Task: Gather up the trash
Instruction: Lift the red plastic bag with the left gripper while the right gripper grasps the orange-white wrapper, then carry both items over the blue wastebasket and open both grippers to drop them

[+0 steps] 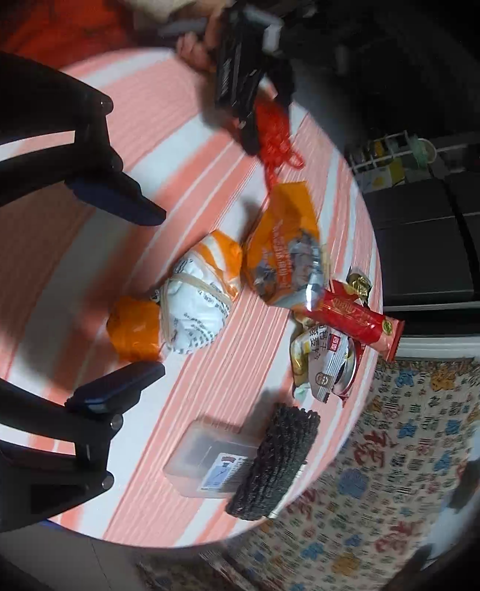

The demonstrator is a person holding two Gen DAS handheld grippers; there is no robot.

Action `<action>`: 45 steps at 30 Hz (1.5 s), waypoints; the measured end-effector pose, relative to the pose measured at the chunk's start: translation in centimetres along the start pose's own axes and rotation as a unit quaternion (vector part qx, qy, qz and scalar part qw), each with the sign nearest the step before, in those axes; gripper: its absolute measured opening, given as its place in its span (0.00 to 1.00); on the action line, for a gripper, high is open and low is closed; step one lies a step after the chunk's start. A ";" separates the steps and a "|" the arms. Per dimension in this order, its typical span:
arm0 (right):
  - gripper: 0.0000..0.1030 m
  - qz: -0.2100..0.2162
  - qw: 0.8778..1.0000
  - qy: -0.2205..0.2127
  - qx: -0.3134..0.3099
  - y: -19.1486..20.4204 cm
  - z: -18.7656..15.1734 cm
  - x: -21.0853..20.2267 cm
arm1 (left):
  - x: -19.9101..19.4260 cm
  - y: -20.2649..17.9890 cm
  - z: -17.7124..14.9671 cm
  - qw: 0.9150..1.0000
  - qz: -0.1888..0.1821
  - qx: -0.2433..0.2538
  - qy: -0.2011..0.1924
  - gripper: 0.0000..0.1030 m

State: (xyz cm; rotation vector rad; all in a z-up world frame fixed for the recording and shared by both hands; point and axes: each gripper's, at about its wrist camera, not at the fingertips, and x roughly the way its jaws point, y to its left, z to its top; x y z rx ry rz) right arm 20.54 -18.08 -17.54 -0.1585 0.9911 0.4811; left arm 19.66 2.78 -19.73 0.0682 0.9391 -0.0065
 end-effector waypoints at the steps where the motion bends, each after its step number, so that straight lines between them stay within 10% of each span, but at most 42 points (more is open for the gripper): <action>1: 0.75 0.004 1.000 0.001 -0.001 -0.2 0.3 -0.4 | -0.1 0.0 -0.1 1.000 -0.005 0.002 0.000 0.88; 7: 0.75 -0.039 0.993 0.026 -0.105 0.1 1.7 2.0 | -0.4 -0.5 0.2 0.999 -0.037 0.008 -0.013 0.87; 10: 0.74 -0.032 0.991 0.038 -0.123 0.4 2.3 4.2 | -0.3 -0.9 0.3 0.999 -0.030 0.018 -0.013 0.64; 11: 0.60 -0.019 0.992 0.039 -0.115 0.4 2.4 4.5 | -0.5 -1.0 0.4 0.999 -0.033 0.022 -0.012 0.48; 25: 0.55 0.000 0.994 -0.003 0.111 0.6 -2.1 -3.4 | -6.9 -3.9 -1.7 0.996 -0.072 -0.035 -0.034 0.44; 45: 0.55 -0.055 0.978 -0.072 0.186 -4.5 -5.1 -10.3 | -10.2 -16.0 1.9 0.993 -0.066 0.060 -0.074 0.44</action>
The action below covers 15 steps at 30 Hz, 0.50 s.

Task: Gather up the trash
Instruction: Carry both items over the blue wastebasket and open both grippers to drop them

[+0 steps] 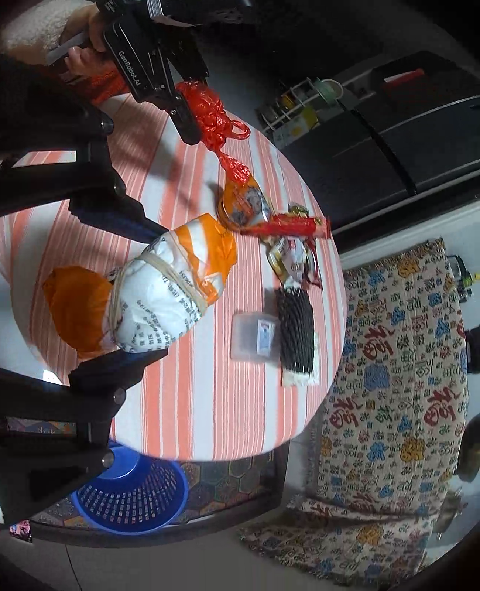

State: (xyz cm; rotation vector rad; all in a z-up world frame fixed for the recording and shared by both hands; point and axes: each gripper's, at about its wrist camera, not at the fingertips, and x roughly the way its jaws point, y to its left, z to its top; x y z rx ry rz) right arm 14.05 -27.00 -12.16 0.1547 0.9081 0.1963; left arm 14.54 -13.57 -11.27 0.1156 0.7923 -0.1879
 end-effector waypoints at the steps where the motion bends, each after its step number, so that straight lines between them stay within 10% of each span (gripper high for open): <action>1: 0.55 -0.005 1.000 -0.002 0.005 -0.7 0.0 -0.2 | 0.3 -1.0 0.4 1.000 -0.013 0.003 0.000 0.44; 15: 0.55 -0.179 0.974 -0.001 0.137 -22.6 -0.9 -2.5 | 9.6 -20.0 6.6 0.974 -0.216 0.053 0.045 0.44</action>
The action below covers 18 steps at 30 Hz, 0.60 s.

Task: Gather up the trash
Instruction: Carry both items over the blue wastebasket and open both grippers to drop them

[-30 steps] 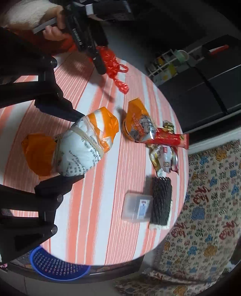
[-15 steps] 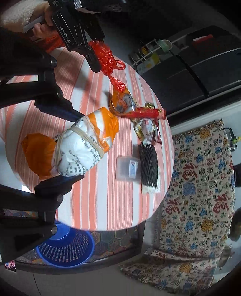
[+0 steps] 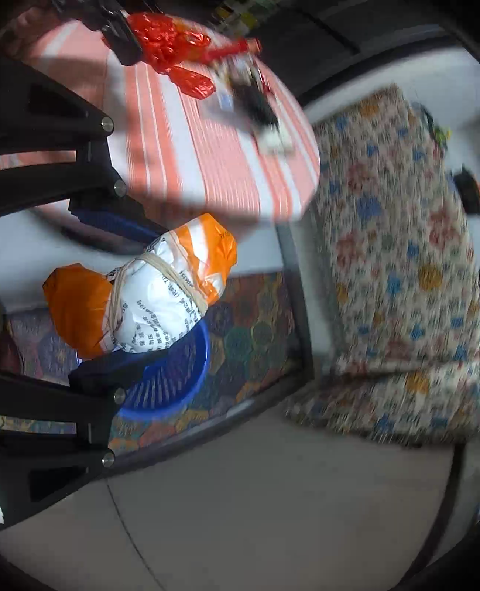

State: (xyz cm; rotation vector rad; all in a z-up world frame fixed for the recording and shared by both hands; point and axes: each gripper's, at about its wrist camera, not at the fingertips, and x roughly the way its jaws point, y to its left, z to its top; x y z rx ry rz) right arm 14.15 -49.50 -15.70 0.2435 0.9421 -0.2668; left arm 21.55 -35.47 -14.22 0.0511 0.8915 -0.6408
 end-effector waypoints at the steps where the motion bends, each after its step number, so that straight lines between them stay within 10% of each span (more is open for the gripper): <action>1: 0.55 -0.007 1.000 0.004 0.011 -1.5 0.2 0.8 | 1.9 -0.6 0.5 1.000 -0.007 -0.002 0.009 0.44; 18: 0.57 0.000 0.990 0.048 0.131 -12.3 0.6 11.8 | 19.0 -4.2 0.7 0.997 0.001 0.015 0.071 0.49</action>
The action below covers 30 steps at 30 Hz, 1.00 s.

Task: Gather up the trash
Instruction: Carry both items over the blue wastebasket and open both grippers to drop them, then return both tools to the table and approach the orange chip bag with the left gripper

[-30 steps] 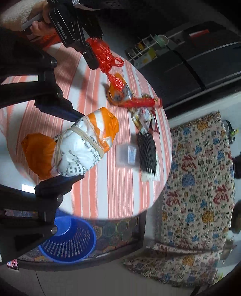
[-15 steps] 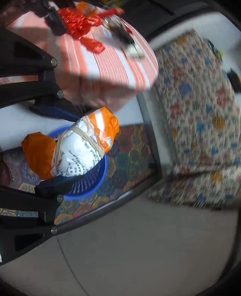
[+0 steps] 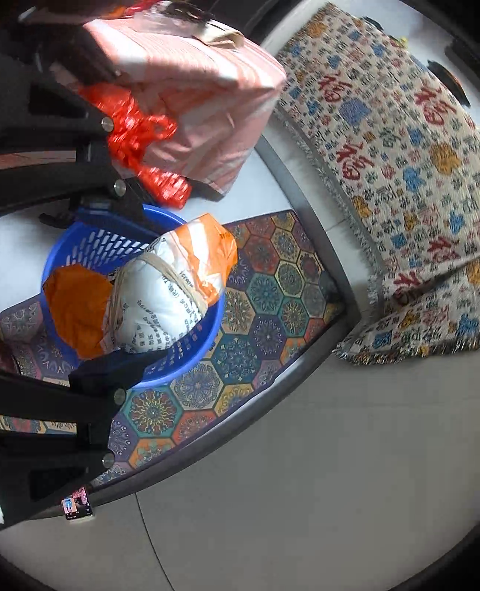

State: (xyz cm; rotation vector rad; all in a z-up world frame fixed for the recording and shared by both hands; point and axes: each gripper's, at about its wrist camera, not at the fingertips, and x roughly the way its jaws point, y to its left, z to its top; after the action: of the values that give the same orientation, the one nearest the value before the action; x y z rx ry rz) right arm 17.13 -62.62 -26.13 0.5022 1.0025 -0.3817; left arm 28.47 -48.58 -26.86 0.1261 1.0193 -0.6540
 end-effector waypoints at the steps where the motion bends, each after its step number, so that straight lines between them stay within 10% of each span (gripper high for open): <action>1: 0.57 0.004 1.000 0.001 0.006 -0.3 0.3 0.4 | 0.3 0.0 0.1 1.000 0.003 0.001 0.001 0.51; 5: 0.64 0.011 1.000 0.006 0.021 -0.7 0.7 1.4 | 1.6 -0.2 0.2 1.000 0.007 0.007 -0.003 0.73; 12: 0.64 0.011 1.000 -0.016 0.020 -0.5 1.2 0.0 | 0.0 0.5 0.8 1.000 0.002 -0.012 -0.023 0.76; 20: 0.64 -0.021 0.989 -0.134 -0.062 4.5 1.1 -7.1 | -12.3 1.4 -2.5 0.996 0.003 -0.016 -0.087 0.92; 30: 0.69 0.060 0.964 -0.157 -0.206 21.4 -7.9 -11.9 | -24.6 14.7 -14.6 0.984 0.152 -0.071 -0.063 0.94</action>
State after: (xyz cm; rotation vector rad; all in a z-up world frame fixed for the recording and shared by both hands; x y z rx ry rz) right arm 16.97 -39.69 -14.49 0.1186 0.7123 -0.1295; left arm 17.08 -20.01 -17.31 0.1116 0.8984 -0.3068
